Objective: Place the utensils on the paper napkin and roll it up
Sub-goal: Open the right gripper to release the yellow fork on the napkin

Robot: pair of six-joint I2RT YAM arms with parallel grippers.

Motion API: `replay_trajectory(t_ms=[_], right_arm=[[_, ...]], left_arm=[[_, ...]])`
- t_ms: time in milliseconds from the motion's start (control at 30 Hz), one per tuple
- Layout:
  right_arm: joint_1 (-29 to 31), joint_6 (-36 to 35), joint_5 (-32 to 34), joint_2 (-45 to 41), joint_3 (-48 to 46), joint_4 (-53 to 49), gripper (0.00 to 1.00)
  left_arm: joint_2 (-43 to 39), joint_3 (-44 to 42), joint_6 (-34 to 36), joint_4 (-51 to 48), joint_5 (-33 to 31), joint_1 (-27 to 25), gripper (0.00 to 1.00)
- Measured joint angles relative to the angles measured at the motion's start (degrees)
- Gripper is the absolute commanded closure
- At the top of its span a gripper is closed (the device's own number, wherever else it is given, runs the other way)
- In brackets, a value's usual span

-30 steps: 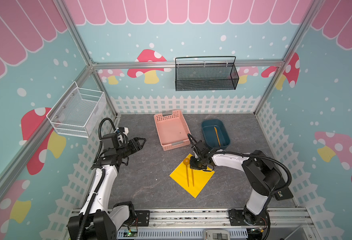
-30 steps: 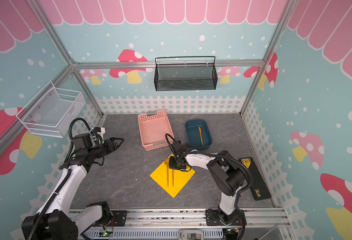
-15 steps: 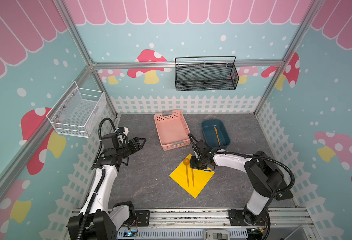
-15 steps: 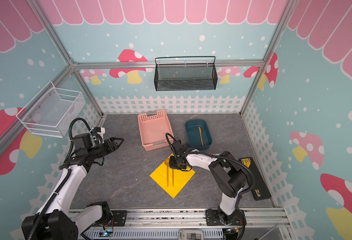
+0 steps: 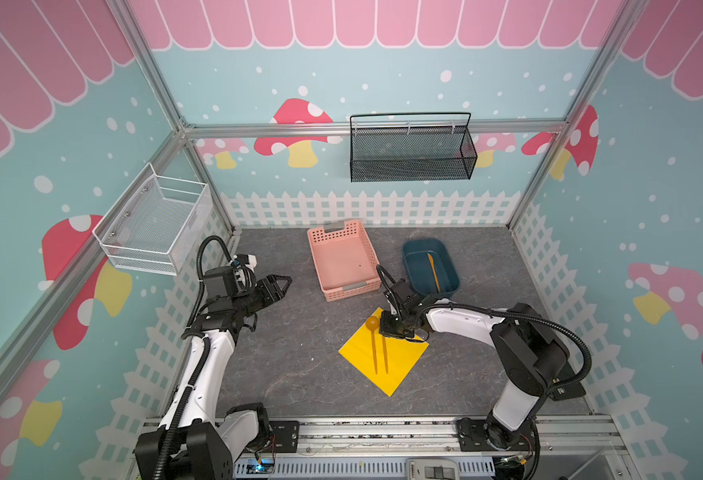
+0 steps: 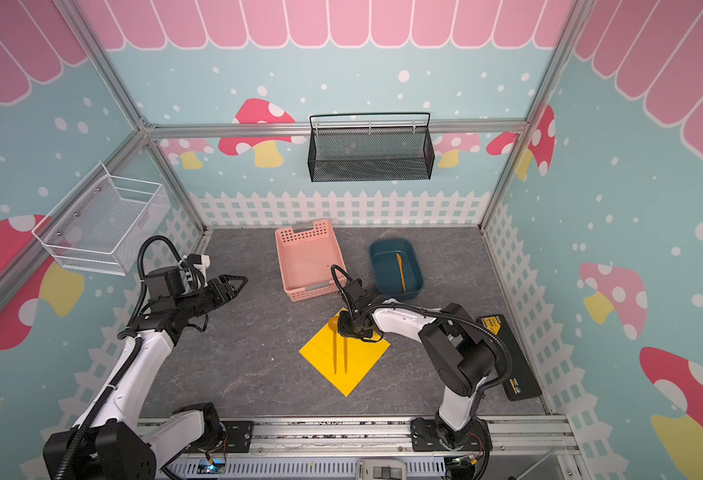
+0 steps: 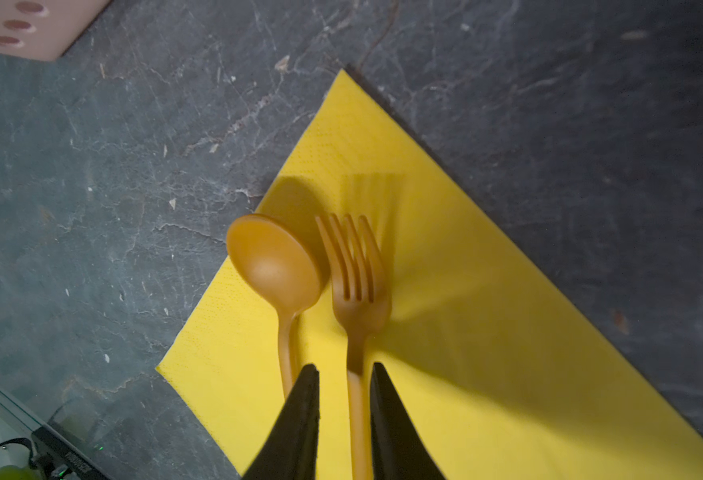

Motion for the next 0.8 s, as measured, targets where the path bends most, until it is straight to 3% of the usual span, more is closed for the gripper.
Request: replay_trajectory(t_ms=[800], right_arm=[[0.00, 0.37, -1.62, 1.20, 0.00, 2.16, 0.71]], left_arm=[[0.00, -0.02, 0.00, -0.02, 0.00, 0.00, 0.30]])
